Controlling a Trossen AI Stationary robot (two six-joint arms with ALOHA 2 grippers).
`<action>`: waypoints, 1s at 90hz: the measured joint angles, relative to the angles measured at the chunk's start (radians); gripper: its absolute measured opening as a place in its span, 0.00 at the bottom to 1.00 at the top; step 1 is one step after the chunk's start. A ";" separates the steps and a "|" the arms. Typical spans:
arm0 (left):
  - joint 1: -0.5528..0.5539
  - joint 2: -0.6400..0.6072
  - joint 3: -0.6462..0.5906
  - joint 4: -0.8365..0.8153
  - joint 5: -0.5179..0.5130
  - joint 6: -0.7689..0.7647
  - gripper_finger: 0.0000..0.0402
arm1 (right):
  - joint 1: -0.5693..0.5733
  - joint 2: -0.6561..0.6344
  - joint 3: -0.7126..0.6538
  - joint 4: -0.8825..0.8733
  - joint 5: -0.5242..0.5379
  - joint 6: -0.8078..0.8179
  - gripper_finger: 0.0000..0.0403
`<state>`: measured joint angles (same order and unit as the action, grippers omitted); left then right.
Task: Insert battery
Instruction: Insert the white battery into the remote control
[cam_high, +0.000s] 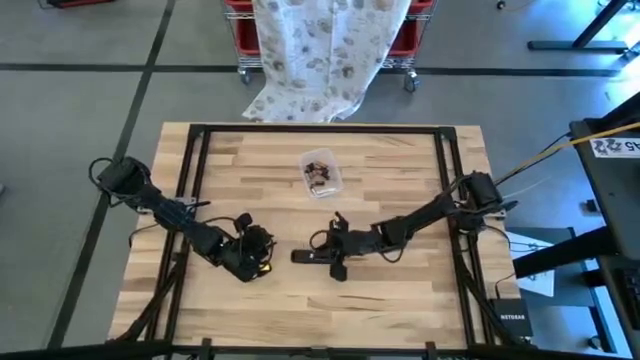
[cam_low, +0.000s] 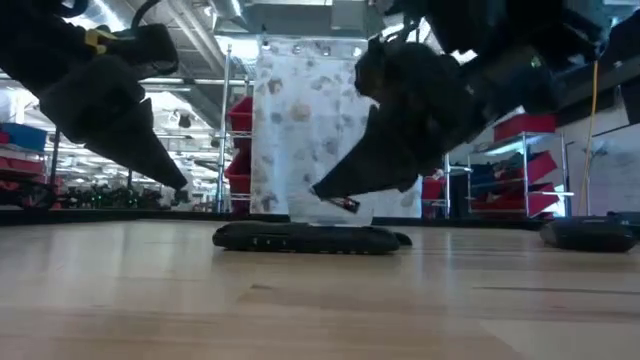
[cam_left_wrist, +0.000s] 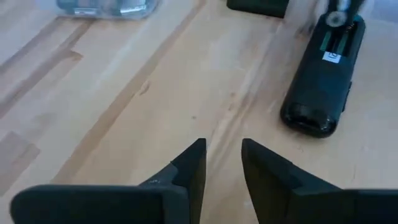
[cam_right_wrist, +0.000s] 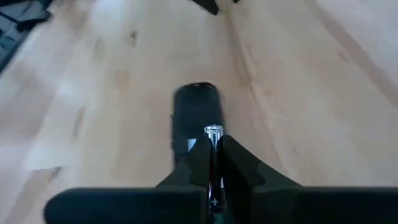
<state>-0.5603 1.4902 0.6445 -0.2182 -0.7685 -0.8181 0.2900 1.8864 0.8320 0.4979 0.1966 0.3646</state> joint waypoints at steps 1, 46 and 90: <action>0.001 0.000 0.000 0.000 0.000 0.000 0.21 | 0.000 -0.001 0.001 0.001 0.002 0.000 0.00; 0.004 0.000 0.000 0.012 -0.002 -0.005 0.21 | 0.040 0.081 0.001 0.034 0.053 0.123 0.00; 0.004 0.000 0.000 0.025 -0.002 0.008 0.21 | 0.036 0.090 0.004 0.033 0.018 0.128 0.03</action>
<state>-0.5568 1.4902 0.6445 -0.1928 -0.7704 -0.8104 0.3264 1.9762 0.8356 0.5311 0.2146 0.4931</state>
